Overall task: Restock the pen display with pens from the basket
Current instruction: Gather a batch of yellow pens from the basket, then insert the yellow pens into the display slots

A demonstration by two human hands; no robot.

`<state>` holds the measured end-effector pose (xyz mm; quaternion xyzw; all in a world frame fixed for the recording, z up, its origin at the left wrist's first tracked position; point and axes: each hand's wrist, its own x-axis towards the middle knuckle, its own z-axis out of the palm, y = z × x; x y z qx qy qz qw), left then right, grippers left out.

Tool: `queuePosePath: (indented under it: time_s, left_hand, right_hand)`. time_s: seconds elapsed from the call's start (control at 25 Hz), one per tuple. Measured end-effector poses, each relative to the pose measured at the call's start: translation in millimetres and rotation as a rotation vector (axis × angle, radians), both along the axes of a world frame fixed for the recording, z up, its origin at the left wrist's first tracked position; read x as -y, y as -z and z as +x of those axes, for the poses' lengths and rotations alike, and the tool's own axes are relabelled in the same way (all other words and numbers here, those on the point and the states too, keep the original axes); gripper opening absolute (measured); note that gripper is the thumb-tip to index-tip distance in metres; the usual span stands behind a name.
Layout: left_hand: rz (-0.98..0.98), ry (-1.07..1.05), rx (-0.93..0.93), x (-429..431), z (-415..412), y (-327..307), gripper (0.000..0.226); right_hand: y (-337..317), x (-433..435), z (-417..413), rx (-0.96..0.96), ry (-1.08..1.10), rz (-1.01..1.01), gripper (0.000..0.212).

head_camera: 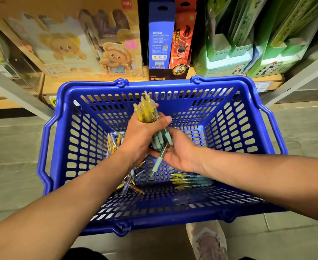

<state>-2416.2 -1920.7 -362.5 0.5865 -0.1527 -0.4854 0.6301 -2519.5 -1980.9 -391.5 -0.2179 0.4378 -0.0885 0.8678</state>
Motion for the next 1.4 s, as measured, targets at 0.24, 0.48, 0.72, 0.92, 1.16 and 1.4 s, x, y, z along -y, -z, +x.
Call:
queuePosePath:
  time_s: [0.24, 0.48, 0.72, 0.92, 1.16, 1.4]
  left_hand:
    - [0.061, -0.127, -0.11, 2, 5, 3, 0.026]
    - [0.121, -0.101, -0.233, 3, 22, -5, 0.016]
    - [0.142, -0.072, -0.449, -3, 15, -30, 0.012]
    - [0.251, -0.062, -0.532, -11, 2, -87, 0.026]
    - [0.304, -0.045, -0.461, -32, -3, -222, 0.014]
    - [0.286, -0.042, -0.518, -70, -26, -404, 0.011]
  right_hand:
    - [2, 4, 1, -0.058, -0.053, 0.032, 0.044]
    - [-3, 30, -7, -0.264, -0.218, -0.038, 0.045]
    - [-27, 44, -15, -0.349, -0.205, 0.001, 0.017]
    - [-97, 34, -31, -0.138, -0.239, 0.022, 0.022]
    - [-241, 23, -59, -0.075, -0.221, -0.153, 0.017]
    - [-440, -19, -72, -0.01, -0.208, -0.267, 0.015]
